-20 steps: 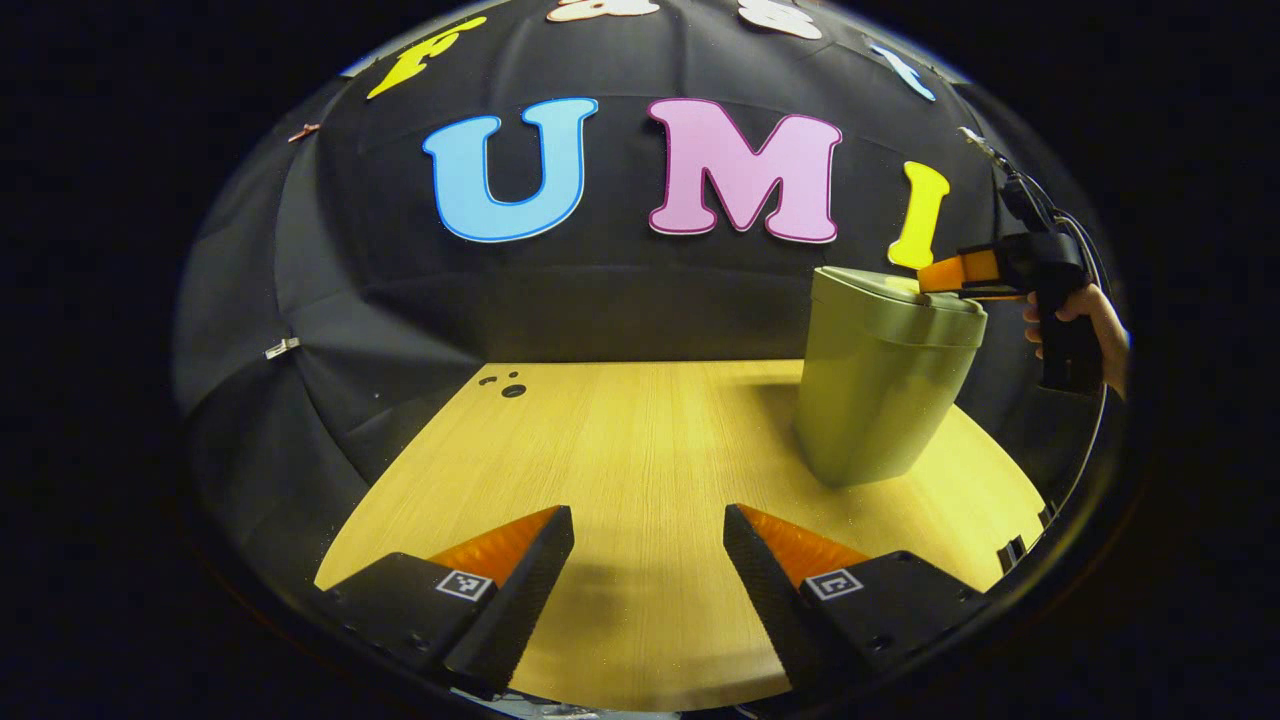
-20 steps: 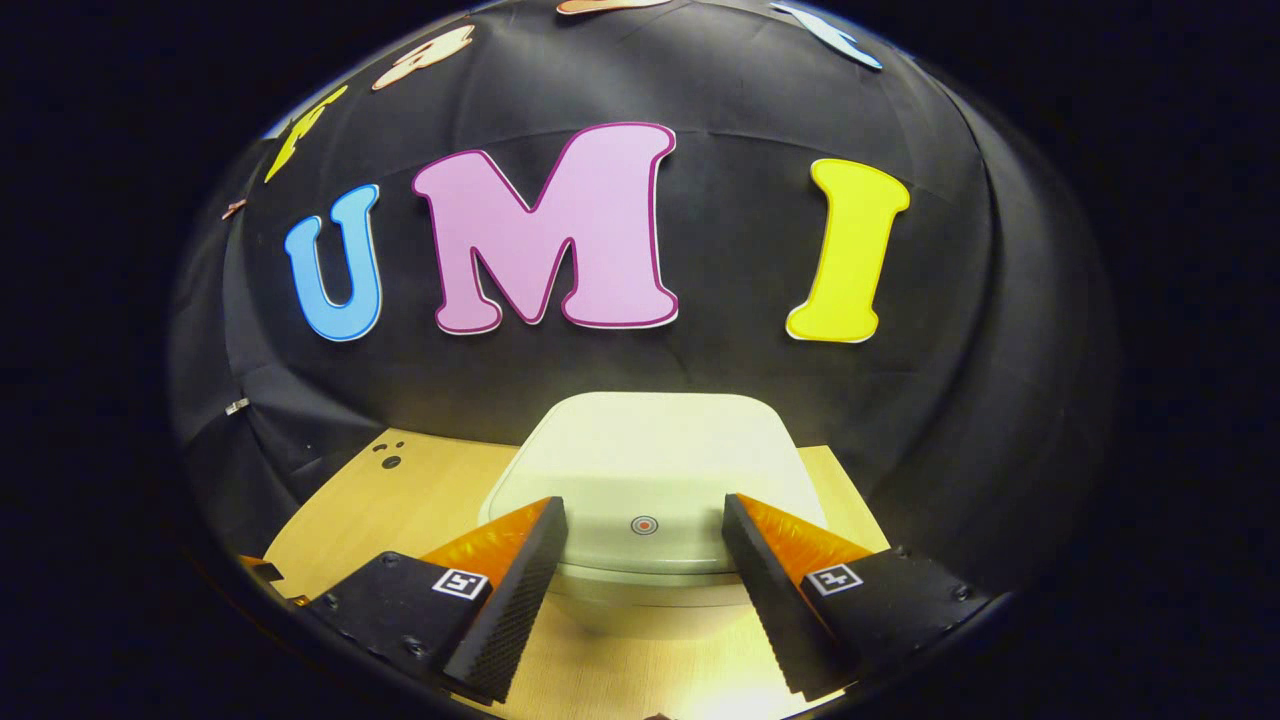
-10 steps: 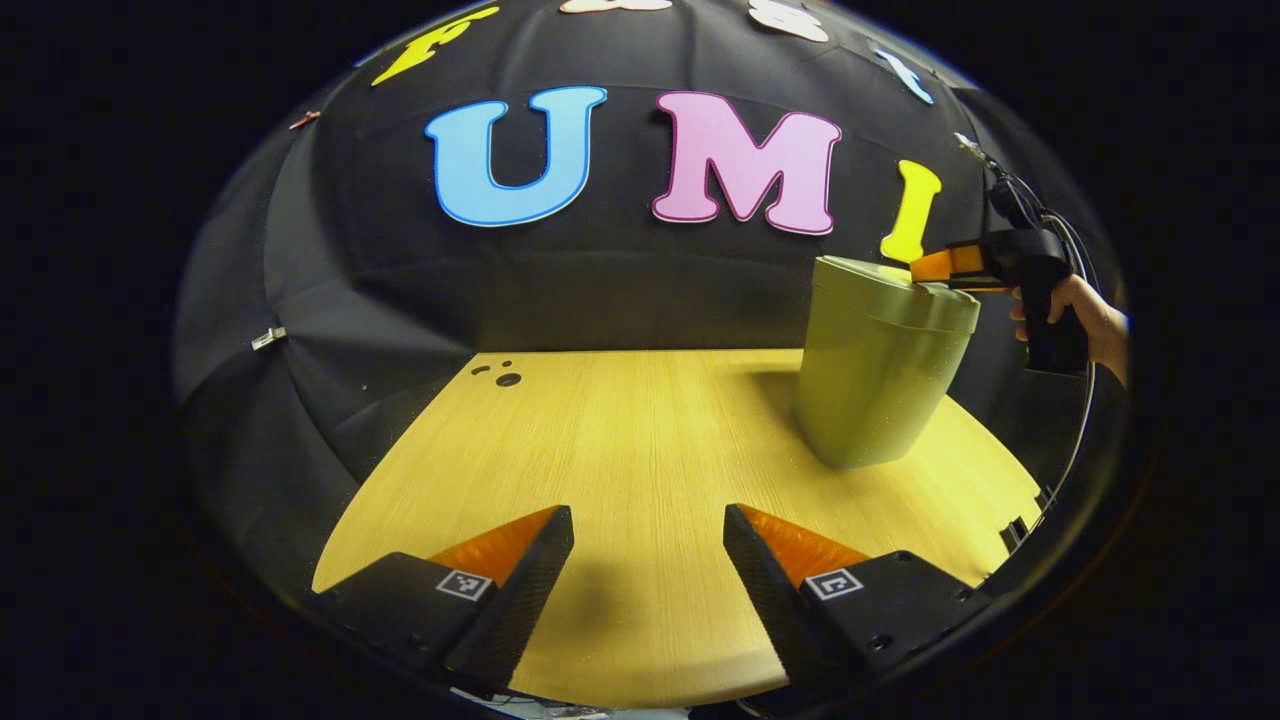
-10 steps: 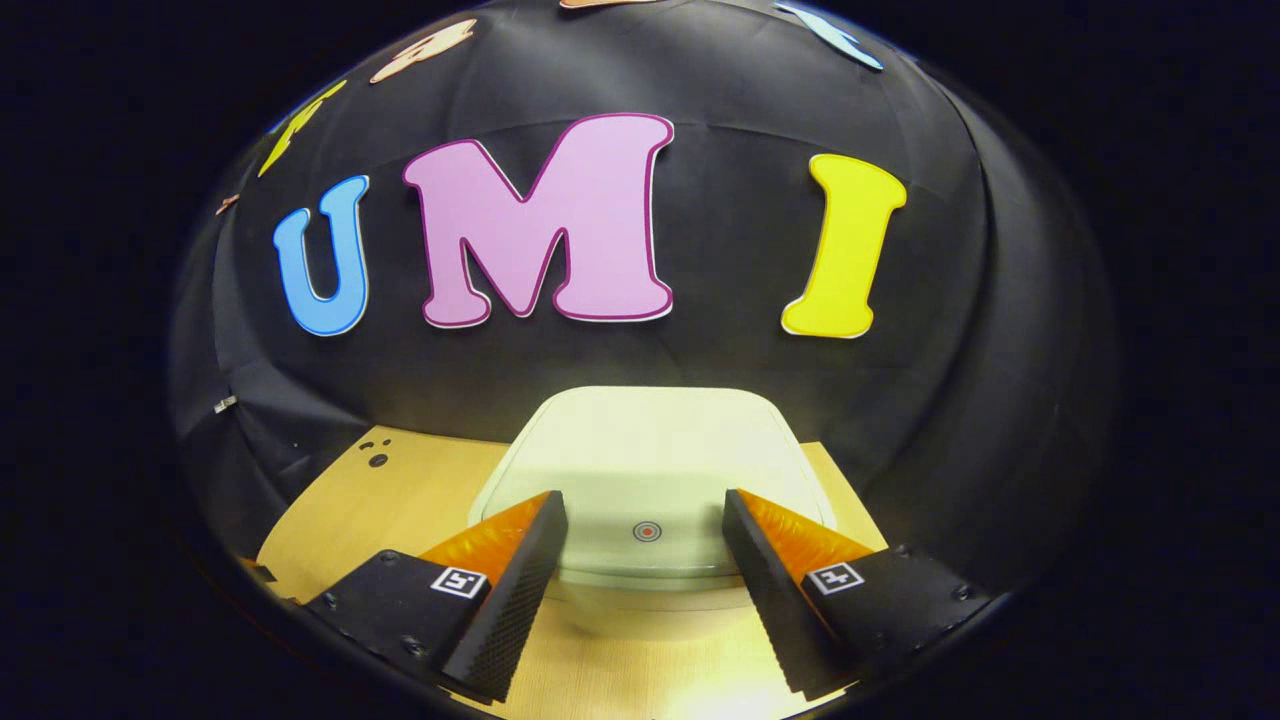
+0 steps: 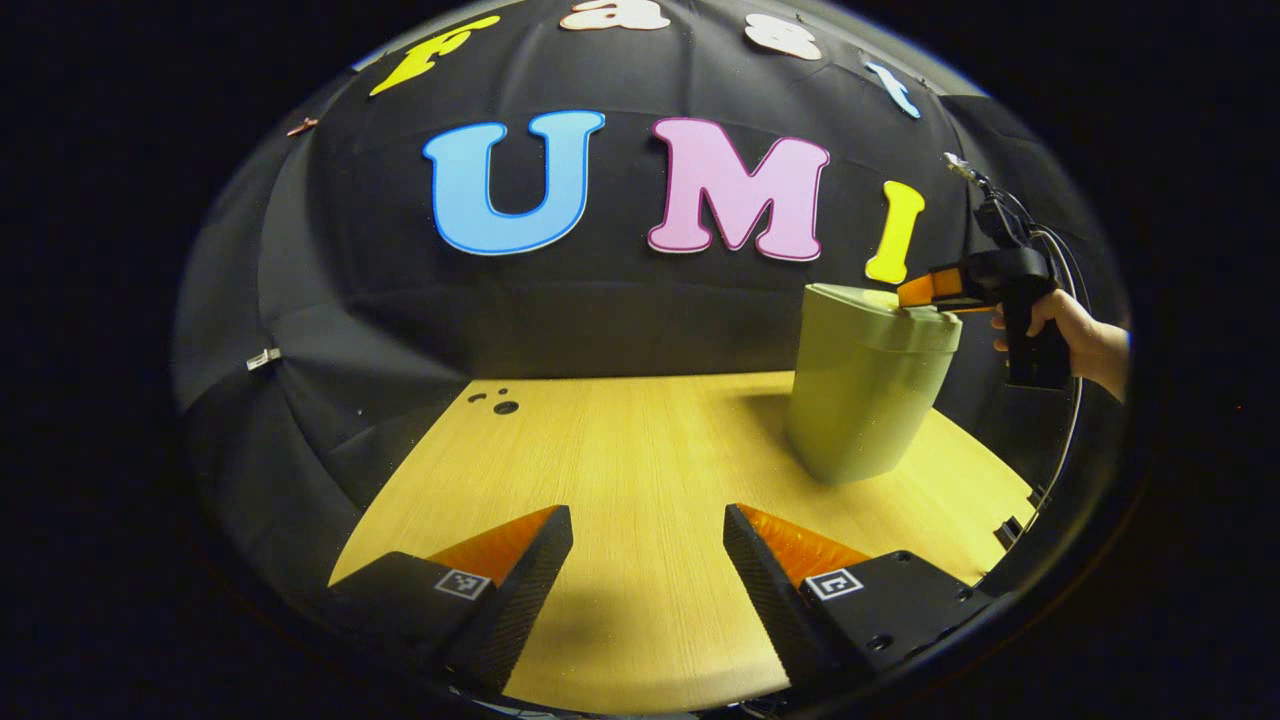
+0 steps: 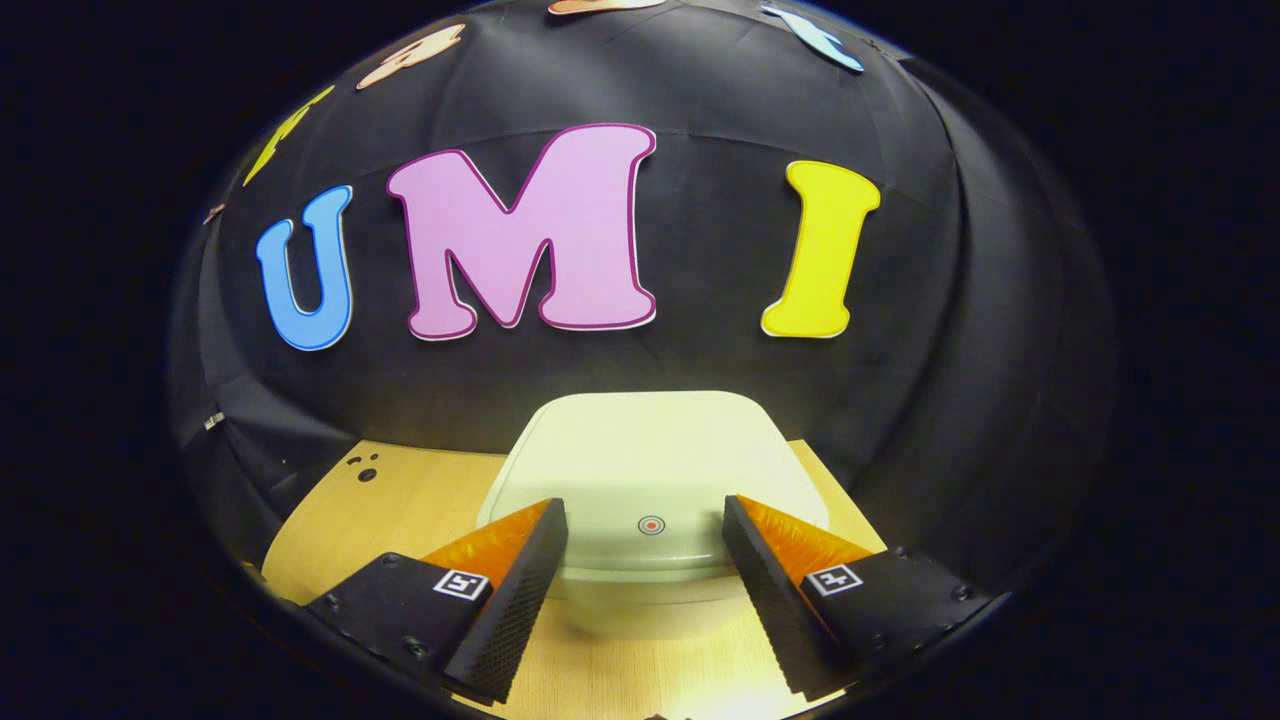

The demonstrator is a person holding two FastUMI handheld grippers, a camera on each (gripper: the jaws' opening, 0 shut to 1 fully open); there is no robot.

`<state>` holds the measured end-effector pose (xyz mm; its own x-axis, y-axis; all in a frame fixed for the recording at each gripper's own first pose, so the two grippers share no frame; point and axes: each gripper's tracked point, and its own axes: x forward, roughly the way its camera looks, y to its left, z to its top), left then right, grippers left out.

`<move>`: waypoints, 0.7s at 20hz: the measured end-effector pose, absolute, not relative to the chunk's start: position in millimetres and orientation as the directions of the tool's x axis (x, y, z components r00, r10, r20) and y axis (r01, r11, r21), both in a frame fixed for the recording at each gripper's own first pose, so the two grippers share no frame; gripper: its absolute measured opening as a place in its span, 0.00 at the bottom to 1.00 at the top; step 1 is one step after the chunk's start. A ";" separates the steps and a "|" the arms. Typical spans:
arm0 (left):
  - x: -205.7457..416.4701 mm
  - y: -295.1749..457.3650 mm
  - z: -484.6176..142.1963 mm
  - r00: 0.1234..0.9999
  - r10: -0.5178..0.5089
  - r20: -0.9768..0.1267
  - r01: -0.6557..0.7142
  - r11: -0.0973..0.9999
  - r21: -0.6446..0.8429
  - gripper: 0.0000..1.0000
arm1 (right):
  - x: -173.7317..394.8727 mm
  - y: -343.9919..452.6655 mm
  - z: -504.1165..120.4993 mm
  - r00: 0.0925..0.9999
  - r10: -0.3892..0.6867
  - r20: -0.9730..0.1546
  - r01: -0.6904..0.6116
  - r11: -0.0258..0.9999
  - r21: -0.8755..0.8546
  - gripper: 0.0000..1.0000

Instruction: Press the lid of the desktop garbage bin to open it, pick up the crumpled paper on the desktop and throw it into the bin, then pick up the pop can on the desktop and drop it into the bin, and finally close the garbage bin lid.

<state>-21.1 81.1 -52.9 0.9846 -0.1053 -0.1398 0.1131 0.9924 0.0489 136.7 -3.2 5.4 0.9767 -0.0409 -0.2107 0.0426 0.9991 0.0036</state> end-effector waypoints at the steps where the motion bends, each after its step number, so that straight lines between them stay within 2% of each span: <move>1: -21.4 80.3 -45.9 0.986 -0.109 -0.123 0.117 0.991 0.057 0.98 | 129.4 0.0 7.3 0.978 -0.042 -0.204 0.040 0.999 -0.014 0.99; 6: -28.6 71.1 2.7 0.994 -0.113 -0.008 0.113 0.991 0.069 0.98 | 73.3 26.2 29.2 0.996 -0.018 -0.086 0.011 0.996 -0.087 0.98; 10: -36.0 63.4 35.7 0.991 -0.115 0.069 0.112 0.993 0.044 0.98 | 27.1 54.7 42.3 0.999 0.033 -0.006 -0.033 0.997 -0.068 0.98; 14: -41.8 60.9 52.8 0.986 -0.104 0.127 0.100 0.994 0.043 0.98 | -9.2 64.8 51.7 0.999 0.036 0.040 -0.034 0.998 -0.043 0.98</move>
<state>-41.8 60.9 52.8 0.9865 -0.1042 0.1266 0.0996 0.9941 0.0427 -9.2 64.8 51.7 0.9985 0.0360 0.0402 -0.0343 0.9985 -0.0427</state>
